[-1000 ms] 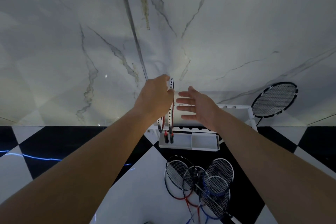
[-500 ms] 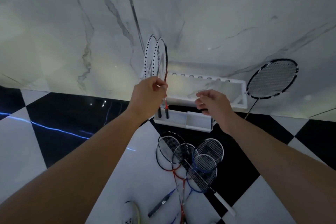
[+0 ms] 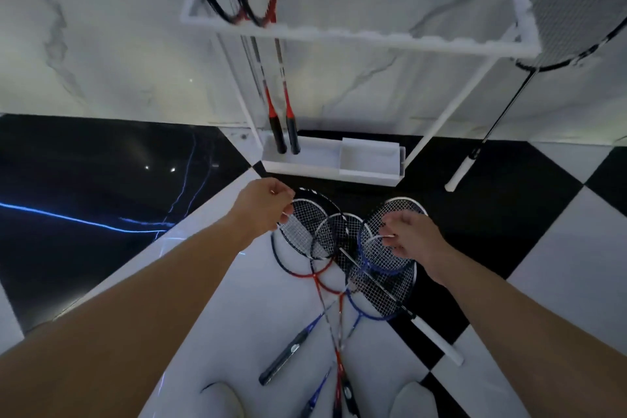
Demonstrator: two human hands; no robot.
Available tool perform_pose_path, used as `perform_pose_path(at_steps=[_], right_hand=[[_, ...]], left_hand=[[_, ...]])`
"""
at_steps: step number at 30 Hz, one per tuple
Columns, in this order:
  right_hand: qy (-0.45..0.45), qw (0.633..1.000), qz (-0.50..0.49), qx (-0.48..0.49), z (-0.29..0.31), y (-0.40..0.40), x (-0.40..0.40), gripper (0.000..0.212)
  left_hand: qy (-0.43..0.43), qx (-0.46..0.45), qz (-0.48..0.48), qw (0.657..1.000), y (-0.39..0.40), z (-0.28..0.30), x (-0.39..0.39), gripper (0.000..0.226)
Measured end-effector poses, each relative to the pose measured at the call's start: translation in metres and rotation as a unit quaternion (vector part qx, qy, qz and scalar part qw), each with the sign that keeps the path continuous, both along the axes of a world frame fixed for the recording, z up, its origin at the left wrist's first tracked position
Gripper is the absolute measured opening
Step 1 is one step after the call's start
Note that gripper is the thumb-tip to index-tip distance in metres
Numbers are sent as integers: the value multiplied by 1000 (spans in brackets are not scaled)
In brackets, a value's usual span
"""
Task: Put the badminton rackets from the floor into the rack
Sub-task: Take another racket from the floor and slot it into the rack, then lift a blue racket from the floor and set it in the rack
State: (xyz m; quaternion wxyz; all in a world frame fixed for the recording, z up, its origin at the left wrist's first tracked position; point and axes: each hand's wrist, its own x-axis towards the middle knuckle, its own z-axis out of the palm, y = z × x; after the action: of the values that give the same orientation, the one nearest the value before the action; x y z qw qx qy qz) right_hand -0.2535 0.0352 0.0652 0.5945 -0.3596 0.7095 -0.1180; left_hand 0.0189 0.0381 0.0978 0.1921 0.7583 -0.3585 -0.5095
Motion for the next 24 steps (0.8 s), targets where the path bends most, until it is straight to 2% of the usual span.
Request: perform_pose_path(at_steps=[6,9,15,19,22,24], right_hand=[[-5,998,-39,43,-110,15,5,15],[-10,992,-95,83,-162,24,11,12],[46,966,-176,182,-265,60,20,26],[27,945,-244,215,-301,76,24,15],[100,955,-224,169,-320,78,29,46],[137,961,-199,137,-320,81,38,59]], left_hand=[[22,35,-47,998,0,-103,-5,11],[28,31,-82,996,-4,-144,-11,13],[23,14,-170,985,-16,-203,-27,16],[19,-5,-202,979,-26,-224,-33,14],[14,-25,-205,978,-29,-238,-34,10],[8,-35,-211,977,-28,-247,-34,8]])
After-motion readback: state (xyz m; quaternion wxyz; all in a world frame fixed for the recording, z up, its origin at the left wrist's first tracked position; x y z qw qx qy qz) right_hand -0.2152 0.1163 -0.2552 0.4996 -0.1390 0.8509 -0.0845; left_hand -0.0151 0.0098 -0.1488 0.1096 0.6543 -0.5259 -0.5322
